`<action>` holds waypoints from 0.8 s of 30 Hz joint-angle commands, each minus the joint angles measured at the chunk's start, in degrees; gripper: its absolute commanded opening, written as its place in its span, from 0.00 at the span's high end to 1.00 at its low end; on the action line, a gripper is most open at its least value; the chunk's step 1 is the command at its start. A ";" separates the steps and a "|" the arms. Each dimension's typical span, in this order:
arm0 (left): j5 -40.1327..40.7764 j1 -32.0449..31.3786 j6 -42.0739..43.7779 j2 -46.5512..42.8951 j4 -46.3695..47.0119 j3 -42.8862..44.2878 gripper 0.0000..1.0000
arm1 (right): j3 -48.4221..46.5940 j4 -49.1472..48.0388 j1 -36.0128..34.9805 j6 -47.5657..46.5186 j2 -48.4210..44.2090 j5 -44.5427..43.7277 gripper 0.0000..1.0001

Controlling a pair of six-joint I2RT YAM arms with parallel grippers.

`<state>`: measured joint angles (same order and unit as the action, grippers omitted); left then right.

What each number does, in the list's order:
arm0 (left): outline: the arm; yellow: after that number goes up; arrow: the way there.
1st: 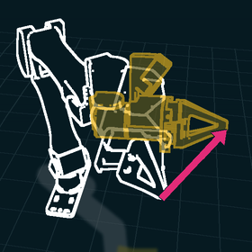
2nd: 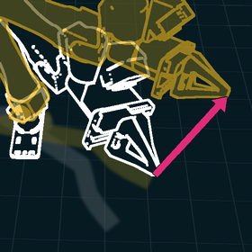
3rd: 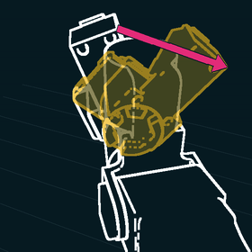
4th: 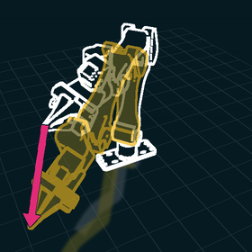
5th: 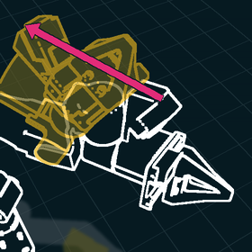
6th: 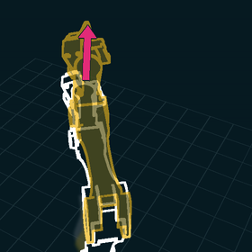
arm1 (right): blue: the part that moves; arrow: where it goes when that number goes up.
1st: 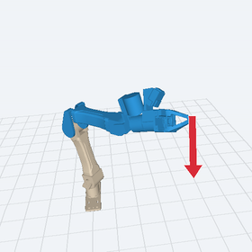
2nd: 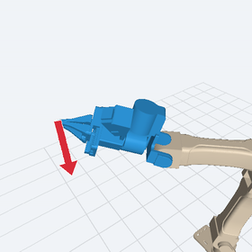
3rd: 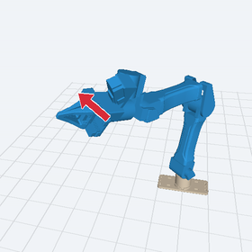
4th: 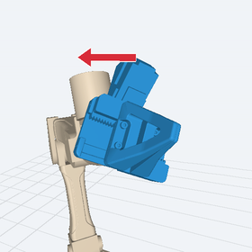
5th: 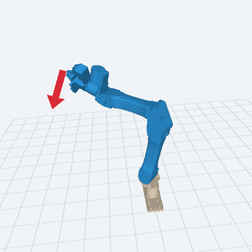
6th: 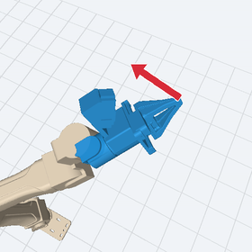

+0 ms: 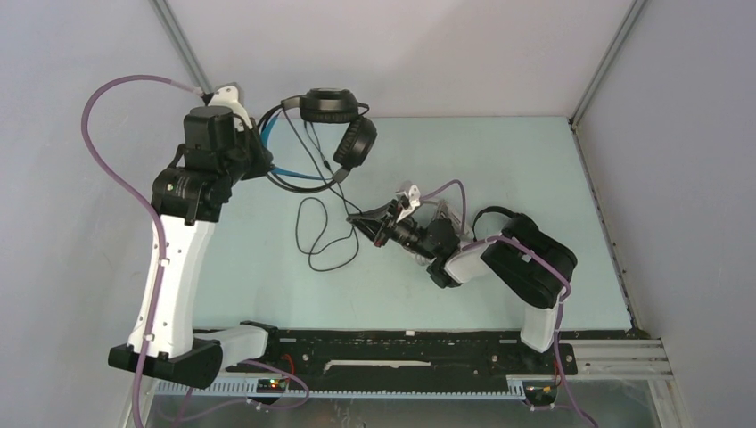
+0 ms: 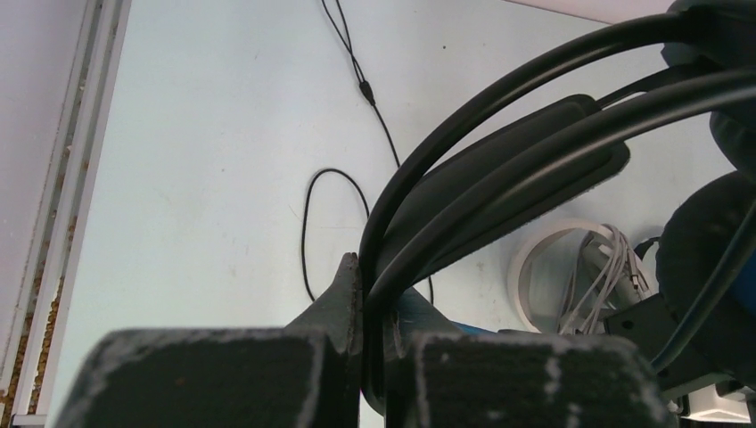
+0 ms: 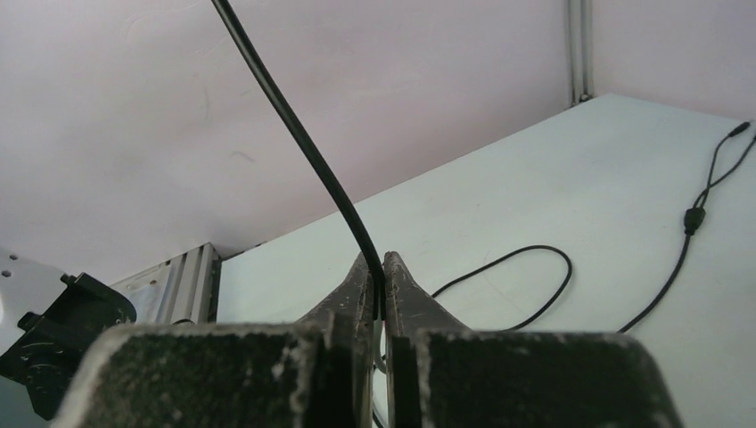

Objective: Wrap the headphones
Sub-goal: Wrap the headphones cable around the headphones.

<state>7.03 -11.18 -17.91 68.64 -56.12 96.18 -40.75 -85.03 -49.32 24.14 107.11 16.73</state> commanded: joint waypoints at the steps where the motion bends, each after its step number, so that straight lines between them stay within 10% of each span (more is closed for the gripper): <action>1: -2.85 1.28 -1.24 -1.34 3.79 5.36 1.00 | 2.30 -0.75 0.94 -1.68 -1.35 -5.03 1.00; 15: -26.66 1.42 1.50 -0.29 5.09 4.53 1.00 | 1.21 -0.92 5.23 -2.45 -0.95 -4.81 1.00; 24: -23.02 1.42 -3.28 -0.65 3.95 5.24 1.00 | -4.41 -1.25 3.52 -4.66 0.50 -1.84 0.91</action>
<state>-10.98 -10.09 -15.53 70.11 -57.54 97.23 -41.74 -87.13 -44.62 21.93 106.45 14.50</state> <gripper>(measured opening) 0.045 0.078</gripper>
